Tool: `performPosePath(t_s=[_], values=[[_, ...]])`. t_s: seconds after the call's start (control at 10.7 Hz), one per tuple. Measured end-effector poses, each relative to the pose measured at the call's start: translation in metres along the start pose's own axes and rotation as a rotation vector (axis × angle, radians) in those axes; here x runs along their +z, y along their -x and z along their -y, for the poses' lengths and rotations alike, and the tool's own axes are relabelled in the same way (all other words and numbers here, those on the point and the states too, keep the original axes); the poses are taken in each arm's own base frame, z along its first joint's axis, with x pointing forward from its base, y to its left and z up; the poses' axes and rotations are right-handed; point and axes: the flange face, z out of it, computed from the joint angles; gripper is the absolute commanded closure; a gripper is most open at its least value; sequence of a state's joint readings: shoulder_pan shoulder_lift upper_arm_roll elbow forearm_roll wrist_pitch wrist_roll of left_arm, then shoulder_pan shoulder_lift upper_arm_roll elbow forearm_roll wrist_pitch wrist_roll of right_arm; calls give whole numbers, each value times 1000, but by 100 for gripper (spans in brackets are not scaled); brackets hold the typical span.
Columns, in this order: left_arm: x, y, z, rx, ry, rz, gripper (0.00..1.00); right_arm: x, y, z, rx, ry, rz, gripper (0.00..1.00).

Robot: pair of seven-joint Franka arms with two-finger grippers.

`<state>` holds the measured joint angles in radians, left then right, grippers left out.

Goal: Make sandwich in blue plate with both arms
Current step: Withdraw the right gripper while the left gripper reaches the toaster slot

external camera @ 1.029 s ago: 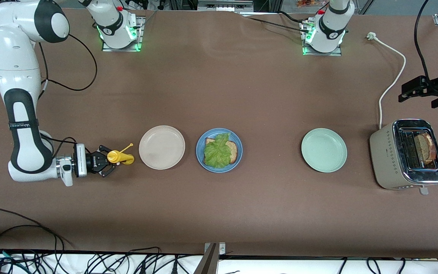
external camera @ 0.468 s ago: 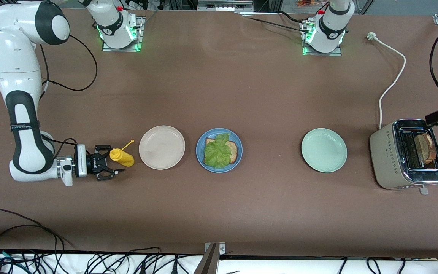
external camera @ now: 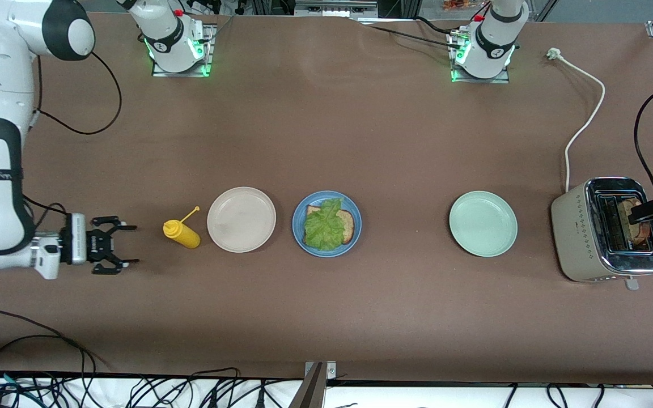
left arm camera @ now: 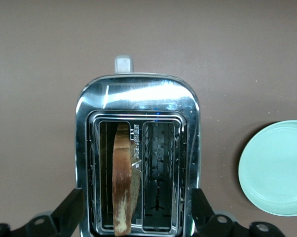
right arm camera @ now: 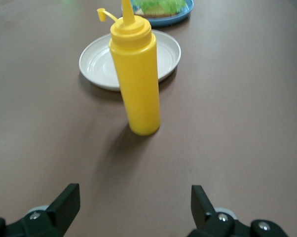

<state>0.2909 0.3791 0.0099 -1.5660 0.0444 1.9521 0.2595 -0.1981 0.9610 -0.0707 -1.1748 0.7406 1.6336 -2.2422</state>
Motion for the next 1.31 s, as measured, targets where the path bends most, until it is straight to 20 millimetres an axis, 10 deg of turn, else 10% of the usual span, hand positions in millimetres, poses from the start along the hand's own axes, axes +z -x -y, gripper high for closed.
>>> performPosePath(t_s=[0.28,0.56,1.31], values=[[30,-4,2,23,10,35,70,-67,-39,6,202,16,156,0],[47,-2,14,10,16,57,100,-128,-114,21,636,75,322,0],[42,-2,21,51,-56,88,100,-124,-302,84,1413,347,559,0]])
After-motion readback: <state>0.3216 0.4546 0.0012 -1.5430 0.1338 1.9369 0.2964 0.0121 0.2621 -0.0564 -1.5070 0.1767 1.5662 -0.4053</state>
